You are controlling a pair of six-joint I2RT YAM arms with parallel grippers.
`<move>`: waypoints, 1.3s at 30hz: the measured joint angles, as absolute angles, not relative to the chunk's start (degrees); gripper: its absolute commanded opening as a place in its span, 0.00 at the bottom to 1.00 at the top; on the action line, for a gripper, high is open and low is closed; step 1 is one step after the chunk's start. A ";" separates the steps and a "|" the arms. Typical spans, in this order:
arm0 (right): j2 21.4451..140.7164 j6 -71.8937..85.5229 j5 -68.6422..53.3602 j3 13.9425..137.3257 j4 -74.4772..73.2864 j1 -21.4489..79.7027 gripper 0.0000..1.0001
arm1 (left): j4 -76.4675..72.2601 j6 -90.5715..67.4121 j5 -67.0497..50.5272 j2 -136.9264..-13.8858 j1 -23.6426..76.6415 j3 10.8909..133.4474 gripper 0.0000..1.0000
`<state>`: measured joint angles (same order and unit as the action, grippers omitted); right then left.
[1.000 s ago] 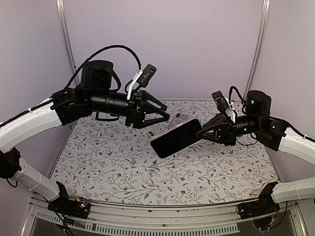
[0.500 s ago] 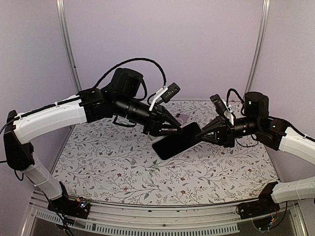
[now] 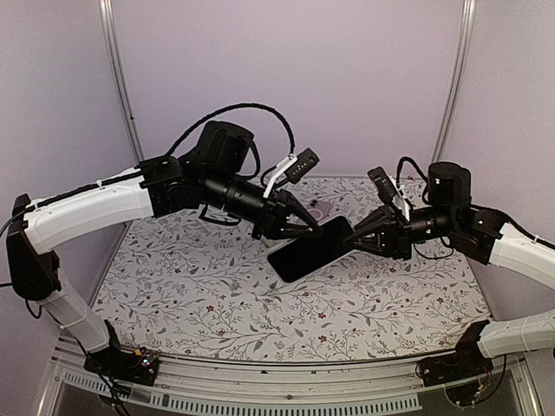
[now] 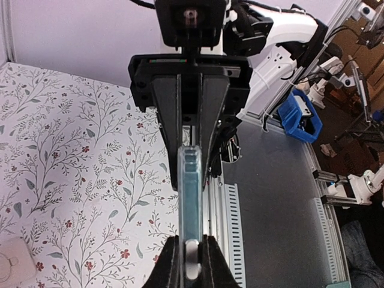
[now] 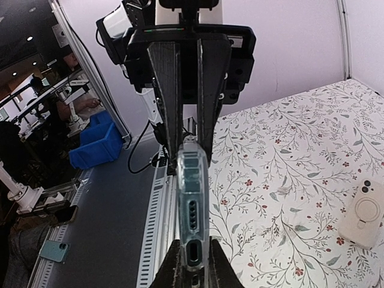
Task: Take the phone out of the phone case
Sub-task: Pass from the right arm to the left, then pass from the left arm to the right
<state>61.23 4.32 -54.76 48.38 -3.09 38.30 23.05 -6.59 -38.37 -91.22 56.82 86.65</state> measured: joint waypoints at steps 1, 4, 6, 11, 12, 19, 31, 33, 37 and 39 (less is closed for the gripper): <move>61.23 4.58 -54.68 48.38 -3.11 38.33 0.52 | 23.05 -6.59 -38.33 -91.22 56.82 86.65 0.00; 61.23 5.02 -54.19 48.77 -2.74 38.37 0.70 | 23.88 -6.39 -38.57 -91.72 56.88 86.65 0.00; 61.21 5.13 -53.82 49.45 -2.57 38.37 0.72 | 24.80 -6.20 -38.85 -92.38 56.90 86.65 0.00; 61.14 4.99 -54.30 50.68 -2.94 38.37 0.69 | 27.31 -5.32 -40.42 -93.56 56.97 86.65 0.00; 61.19 4.91 -54.74 50.92 -3.38 38.37 0.67 | 27.97 -5.04 -40.82 -93.69 57.04 86.76 0.00; 63.83 3.97 -57.69 52.42 -6.92 38.41 0.62 | 32.60 -2.52 -42.96 -96.16 57.71 90.45 0.00; 67.42 3.22 -59.31 53.25 -12.03 39.97 0.39 | 36.75 -0.14 -42.26 -98.26 57.82 93.23 0.00; 67.66 2.83 -59.27 53.45 -12.95 40.18 0.36 | 37.50 0.27 -41.91 -98.74 57.82 93.86 0.00; 67.90 1.89 -59.16 53.84 -14.28 40.51 0.28 | 38.57 0.91 -41.45 -99.48 57.82 94.61 0.00; 67.99 1.52 -59.02 53.98 -15.05 40.62 0.25 | 38.89 1.19 -41.39 -99.70 57.82 94.78 0.00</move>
